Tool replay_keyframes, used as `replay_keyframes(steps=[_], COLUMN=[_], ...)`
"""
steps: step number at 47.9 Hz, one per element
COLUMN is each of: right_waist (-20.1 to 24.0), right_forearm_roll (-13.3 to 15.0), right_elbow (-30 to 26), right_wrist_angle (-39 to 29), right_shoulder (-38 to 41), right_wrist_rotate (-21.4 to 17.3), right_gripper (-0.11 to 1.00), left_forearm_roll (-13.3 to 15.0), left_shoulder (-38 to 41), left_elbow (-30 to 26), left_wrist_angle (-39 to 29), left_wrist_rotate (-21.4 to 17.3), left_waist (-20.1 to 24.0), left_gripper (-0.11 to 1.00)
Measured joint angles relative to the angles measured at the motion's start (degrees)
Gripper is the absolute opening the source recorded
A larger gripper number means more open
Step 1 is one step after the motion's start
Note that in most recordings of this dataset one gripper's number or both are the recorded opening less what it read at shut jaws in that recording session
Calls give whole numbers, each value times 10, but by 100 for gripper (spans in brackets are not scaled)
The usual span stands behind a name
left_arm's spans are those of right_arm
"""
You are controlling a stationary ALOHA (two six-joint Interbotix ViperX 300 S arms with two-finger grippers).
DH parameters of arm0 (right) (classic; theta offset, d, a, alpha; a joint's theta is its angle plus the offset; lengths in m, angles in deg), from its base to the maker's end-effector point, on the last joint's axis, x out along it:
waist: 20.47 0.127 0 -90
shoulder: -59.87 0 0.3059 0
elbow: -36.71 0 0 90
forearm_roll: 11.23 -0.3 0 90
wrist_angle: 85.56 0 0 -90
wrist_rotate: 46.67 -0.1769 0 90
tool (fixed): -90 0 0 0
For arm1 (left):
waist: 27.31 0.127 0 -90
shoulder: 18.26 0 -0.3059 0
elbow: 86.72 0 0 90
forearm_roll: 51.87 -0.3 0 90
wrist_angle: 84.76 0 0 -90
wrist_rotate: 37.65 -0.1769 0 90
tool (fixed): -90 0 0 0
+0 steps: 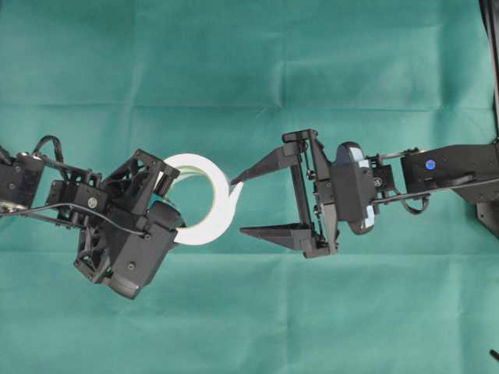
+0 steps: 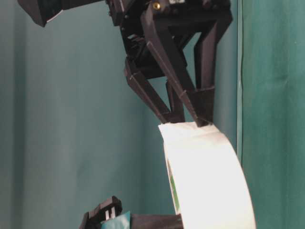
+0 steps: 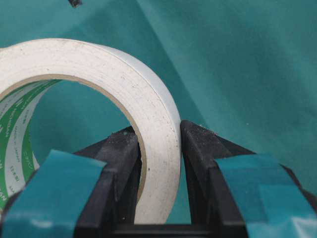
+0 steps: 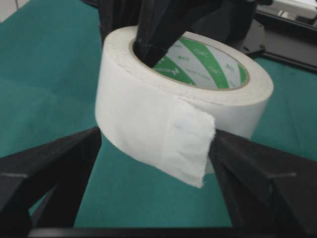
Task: Peel off the duct tape with your right arm.
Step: 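Close the right gripper on the loose tape end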
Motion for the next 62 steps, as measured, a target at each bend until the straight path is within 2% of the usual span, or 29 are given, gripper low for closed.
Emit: replay_keyframes(steps=[9, 15, 18, 26, 30, 42, 62], right_waist=[6, 8, 9, 10, 10, 13, 14], right_forearm_roll=[0, 0, 0, 0, -1, 0, 0], right_elbow=[0, -2, -2, -2, -2, -2, -2], right_wrist_angle=[0, -1, 0, 0, -1, -1, -1], right_shoulder=[7, 11, 10, 10, 11, 10, 11], right_wrist_rotate=[-4, -16, -21, -24, -24, -24, -24], right_gripper=[69, 60, 52, 18, 7, -3, -4], left_forearm_roll=[0, 0, 0, 0, 1, 1, 2], left_shoulder=[-1, 0, -1, 0, -1, -1, 0], left_elbow=[3, 4, 4, 5, 6, 6, 5], left_wrist_angle=[0, 0, -1, 0, 0, 0, 0], left_wrist_rotate=[0, 0, 0, 0, 0, 0, 1], left_waist=[0, -1, -1, -3, -4, -2, -3], left_gripper=[22, 22, 22, 22, 21, 21, 21])
